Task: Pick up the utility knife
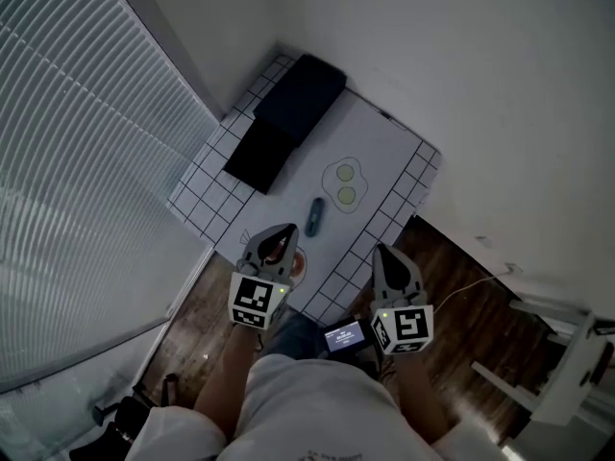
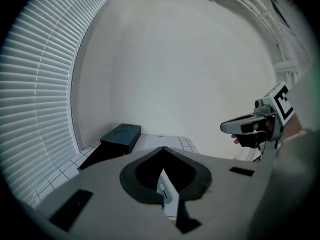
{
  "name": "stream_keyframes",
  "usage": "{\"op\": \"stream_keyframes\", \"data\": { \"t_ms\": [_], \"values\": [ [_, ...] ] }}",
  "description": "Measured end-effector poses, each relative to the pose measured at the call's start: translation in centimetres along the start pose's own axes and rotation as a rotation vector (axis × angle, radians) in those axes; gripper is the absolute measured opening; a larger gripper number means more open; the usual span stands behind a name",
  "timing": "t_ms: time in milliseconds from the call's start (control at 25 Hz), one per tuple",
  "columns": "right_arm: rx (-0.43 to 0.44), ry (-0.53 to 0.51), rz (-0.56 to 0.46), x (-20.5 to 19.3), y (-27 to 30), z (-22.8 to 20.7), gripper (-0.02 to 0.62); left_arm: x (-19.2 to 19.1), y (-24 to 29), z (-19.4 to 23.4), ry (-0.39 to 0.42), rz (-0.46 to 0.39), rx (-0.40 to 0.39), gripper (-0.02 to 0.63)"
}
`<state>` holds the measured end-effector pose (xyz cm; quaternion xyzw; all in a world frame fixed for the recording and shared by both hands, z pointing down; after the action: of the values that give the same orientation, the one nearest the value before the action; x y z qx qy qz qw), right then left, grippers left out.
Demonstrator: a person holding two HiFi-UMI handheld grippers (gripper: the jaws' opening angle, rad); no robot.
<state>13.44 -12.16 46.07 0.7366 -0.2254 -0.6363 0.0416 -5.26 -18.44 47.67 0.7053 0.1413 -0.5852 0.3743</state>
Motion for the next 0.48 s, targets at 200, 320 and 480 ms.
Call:
{"op": "stream_keyframes", "data": {
  "t_ms": [200, 320, 480],
  "values": [
    [-0.006, -0.009, 0.034, -1.4, 1.0, -0.7, 0.006, -1.2, 0.8, 0.1, 0.053, 0.030, -0.001, 0.007],
    [-0.008, -0.008, 0.057, -2.2, 1.6, -1.1, 0.006, -2.0, 1.7, 0.0, 0.064, 0.052, -0.012, 0.007],
    [-0.011, 0.000, 0.077, -3.2, 2.4, -1.5, 0.006, -3.2, 2.9, 0.1, 0.054, 0.077, -0.028, 0.006]
  ]
}}
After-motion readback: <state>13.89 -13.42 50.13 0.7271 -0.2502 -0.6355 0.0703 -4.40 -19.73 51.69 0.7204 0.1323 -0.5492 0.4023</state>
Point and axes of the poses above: the fingertips, and each gripper's own axes: y forward along the fingers, z to its left, x out of its top, the point moved 4 cm from there along -y, backward along the fingers, and after that the axes turned 6 degrees about y, right-handed, at the moved point
